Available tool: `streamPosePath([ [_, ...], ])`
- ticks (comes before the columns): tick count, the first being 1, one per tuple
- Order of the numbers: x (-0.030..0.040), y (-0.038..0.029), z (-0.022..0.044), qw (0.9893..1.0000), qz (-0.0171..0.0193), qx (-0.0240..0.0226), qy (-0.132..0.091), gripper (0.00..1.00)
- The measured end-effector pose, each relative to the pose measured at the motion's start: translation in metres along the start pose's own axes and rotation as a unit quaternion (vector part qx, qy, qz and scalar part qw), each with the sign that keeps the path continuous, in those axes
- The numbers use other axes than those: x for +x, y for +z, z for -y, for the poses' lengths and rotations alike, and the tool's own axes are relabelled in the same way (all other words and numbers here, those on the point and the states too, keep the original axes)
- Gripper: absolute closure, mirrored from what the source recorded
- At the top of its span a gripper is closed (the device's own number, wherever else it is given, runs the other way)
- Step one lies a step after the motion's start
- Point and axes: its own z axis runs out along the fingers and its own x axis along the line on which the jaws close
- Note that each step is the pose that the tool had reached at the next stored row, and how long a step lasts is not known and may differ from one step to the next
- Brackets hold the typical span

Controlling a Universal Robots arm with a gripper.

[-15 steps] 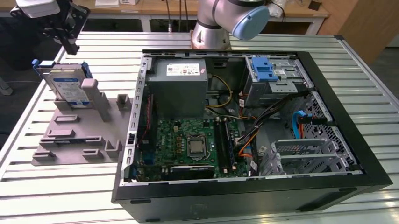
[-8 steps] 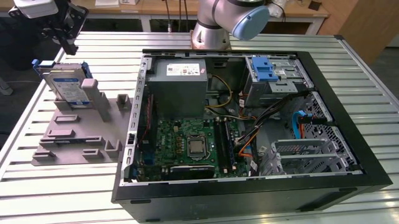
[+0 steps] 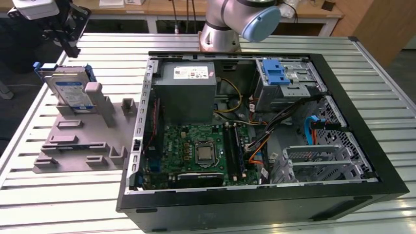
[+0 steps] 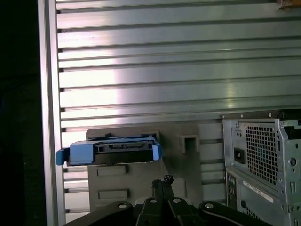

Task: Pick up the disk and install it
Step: 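Reach for the disk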

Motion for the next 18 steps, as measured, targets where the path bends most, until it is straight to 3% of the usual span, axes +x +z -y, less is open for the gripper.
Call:
streamPosePath([
  [18, 0.028, 0.002, -0.0013, 1.0, -0.0016, 0.0001, 0.0, 0.89],
])
